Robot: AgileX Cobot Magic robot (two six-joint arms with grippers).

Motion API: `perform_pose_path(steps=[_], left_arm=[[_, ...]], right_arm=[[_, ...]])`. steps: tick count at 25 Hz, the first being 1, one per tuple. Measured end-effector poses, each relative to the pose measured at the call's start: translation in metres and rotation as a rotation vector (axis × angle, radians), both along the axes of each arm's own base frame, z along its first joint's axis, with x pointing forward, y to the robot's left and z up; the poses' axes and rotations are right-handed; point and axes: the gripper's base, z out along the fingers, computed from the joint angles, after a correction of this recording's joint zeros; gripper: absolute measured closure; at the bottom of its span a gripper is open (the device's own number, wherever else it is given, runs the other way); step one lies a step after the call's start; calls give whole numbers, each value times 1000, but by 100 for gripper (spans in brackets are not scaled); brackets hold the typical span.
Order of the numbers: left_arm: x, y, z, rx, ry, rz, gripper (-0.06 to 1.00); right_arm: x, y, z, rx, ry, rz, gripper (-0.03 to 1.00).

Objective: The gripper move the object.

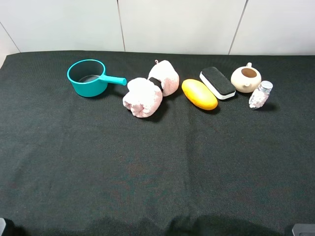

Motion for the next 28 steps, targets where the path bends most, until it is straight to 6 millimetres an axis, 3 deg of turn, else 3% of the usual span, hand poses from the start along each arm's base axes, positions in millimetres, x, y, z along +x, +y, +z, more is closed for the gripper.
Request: perform_pose_path(steps=[28], left_arm=[[0, 0, 0, 0, 0, 0, 15]], right_arm=[[0, 0, 0, 44, 0, -20, 27]])
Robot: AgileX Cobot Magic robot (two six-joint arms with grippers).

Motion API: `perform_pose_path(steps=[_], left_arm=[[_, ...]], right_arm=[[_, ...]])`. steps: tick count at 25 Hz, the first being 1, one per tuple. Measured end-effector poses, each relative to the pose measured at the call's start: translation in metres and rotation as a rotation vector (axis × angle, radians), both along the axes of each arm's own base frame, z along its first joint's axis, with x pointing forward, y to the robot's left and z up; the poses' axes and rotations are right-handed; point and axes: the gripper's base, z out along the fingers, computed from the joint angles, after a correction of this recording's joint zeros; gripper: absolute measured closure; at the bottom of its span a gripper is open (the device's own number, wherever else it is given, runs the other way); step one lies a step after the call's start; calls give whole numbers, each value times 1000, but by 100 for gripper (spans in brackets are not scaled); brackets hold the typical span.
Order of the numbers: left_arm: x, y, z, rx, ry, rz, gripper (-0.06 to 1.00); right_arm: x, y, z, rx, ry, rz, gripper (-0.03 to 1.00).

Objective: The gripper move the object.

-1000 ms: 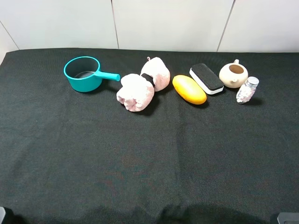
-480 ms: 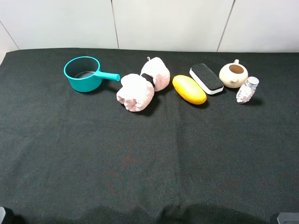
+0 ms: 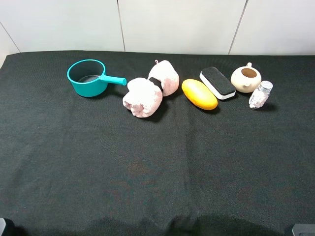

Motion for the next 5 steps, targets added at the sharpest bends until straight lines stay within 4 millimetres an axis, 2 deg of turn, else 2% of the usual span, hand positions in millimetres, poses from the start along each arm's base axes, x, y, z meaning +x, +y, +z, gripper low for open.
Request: perform_pose_path(steps=[5], left_arm=[[0, 0, 0, 0, 0, 0, 15]], right_arm=[[0, 0, 0, 1, 0, 0, 27]])
